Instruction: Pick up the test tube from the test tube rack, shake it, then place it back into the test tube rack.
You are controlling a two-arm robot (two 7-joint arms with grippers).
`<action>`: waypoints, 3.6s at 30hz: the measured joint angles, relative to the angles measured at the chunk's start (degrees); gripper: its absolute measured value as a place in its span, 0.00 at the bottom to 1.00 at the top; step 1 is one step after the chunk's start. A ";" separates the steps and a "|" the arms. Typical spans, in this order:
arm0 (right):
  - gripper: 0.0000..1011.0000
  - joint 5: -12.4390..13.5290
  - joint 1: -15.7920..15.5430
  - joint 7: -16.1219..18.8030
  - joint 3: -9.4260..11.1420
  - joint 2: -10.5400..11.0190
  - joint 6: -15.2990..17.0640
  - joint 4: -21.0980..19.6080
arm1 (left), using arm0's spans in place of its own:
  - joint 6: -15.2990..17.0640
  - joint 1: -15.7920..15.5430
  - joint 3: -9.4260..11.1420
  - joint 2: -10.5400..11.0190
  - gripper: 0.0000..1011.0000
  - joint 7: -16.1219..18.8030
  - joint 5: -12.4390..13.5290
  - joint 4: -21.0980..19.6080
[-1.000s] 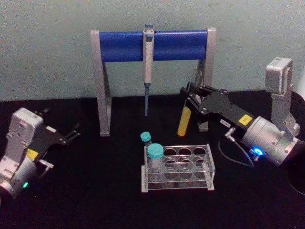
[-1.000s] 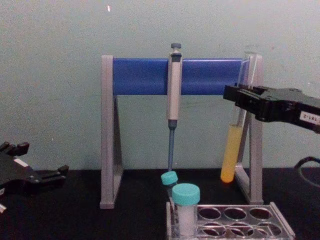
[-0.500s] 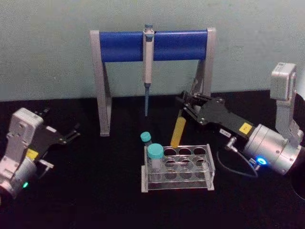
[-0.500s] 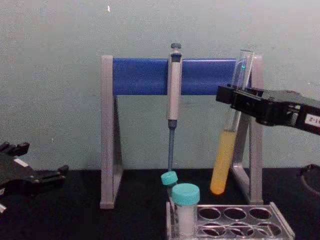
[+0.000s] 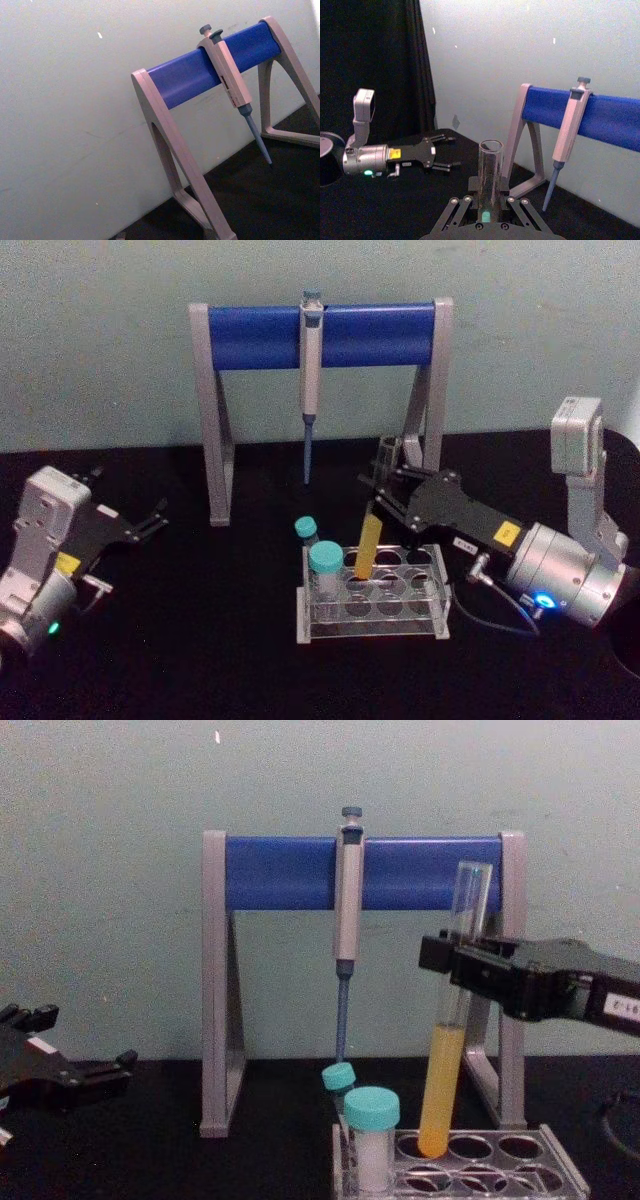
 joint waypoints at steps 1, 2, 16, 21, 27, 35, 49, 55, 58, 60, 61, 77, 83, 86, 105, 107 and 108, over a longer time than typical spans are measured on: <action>0.22 -0.10 0.00 -0.04 -0.11 -0.01 0.00 0.11 | 0.00 0.00 0.00 0.00 0.99 0.00 0.00 0.00; 0.22 -0.10 0.00 -0.04 -0.11 -0.01 0.00 0.11 | 0.00 0.00 0.00 0.00 0.99 0.00 0.00 0.00; 0.22 -2.27 0.68 -0.63 -1.69 -0.64 0.03 2.20 | 0.00 0.00 0.00 0.00 0.99 0.00 0.00 0.00; 0.22 -2.95 0.89 -0.75 -2.05 -1.02 0.06 2.93 | 0.00 0.00 0.00 0.00 0.99 0.00 0.00 0.00; 0.22 -3.73 1.02 -0.83 -2.49 -1.36 0.16 3.70 | 0.00 0.00 0.00 0.00 0.99 0.00 0.00 0.00; 0.22 -4.86 1.05 -1.03 -2.97 -1.84 0.36 4.77 | 0.00 0.00 0.00 0.00 0.99 0.00 0.00 0.00; 0.22 -5.69 0.78 -1.10 -3.31 -2.85 0.64 6.61 | 0.00 0.00 0.00 0.00 0.99 0.00 0.00 0.00; 0.22 -6.01 0.71 -1.07 -3.41 -3.09 0.85 7.18 | 0.00 0.00 0.00 0.00 0.99 0.00 0.00 0.00; 0.22 -6.11 0.67 -1.06 -3.42 -3.18 0.97 7.36 | 0.00 0.00 0.00 0.00 0.99 0.00 0.00 0.00; 0.22 -6.14 0.63 -1.07 -3.41 -3.20 0.97 7.37 | 0.00 0.00 0.00 0.00 0.99 0.00 0.00 0.00; 0.22 -6.29 0.59 -1.11 -3.44 -3.22 0.93 7.37 | 0.00 0.00 0.00 0.00 0.99 0.00 0.00 0.00; 0.24 -6.30 0.60 -1.12 -3.42 -3.17 0.96 7.34 | 0.00 0.00 0.00 0.00 0.99 0.00 0.00 0.00; 0.41 -6.31 0.60 -1.09 -3.41 -3.17 0.99 7.34 | 0.00 0.00 0.00 0.00 0.99 0.00 0.00 0.00; 0.50 -6.29 0.60 -1.07 -3.39 -3.16 0.99 7.33 | 0.00 0.00 0.00 0.00 0.99 0.00 0.00 0.00; 0.99 -6.20 0.60 -1.07 -3.39 -3.17 0.97 7.32 | 0.00 0.00 0.00 0.00 0.99 0.00 0.00 0.00; 0.99 -6.20 0.60 -1.07 -3.39 -3.17 0.97 7.32 | 0.00 0.00 0.00 0.00 0.99 0.00 0.00 0.00; 0.99 -6.19 0.60 -1.07 -3.39 -3.17 0.97 7.32 | 0.00 0.00 0.00 0.00 0.99 0.00 0.00 0.00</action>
